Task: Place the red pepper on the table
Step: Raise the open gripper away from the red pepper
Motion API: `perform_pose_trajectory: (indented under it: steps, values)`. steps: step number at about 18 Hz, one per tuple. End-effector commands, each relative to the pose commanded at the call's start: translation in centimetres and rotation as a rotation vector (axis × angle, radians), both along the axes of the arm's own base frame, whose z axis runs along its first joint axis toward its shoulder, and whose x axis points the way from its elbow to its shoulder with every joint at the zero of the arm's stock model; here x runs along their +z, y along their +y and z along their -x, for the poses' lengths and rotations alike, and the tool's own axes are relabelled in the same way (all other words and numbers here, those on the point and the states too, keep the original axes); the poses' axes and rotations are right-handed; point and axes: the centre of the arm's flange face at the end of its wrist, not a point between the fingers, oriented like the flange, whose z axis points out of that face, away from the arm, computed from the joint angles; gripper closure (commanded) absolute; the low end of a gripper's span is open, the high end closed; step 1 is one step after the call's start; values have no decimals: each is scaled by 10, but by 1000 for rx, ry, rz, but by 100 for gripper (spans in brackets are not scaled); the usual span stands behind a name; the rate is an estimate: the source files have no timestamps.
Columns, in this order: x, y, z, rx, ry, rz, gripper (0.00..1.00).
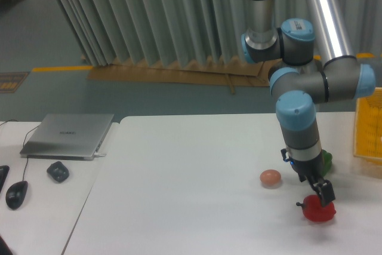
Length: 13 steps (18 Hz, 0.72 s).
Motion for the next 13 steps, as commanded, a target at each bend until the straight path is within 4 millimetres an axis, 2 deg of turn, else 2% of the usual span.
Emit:
perform_pose_trajectory:
  steps: [3, 4, 7, 13]
  values:
    - [25, -16, -14, 9, -1, -5, 0]
    - [30, -20, -14, 18, -1, -7, 0]
    - [36, -26, -10, 35, -14, -14, 0]
    - [39, -28, -19, 24, -15, -18, 0]
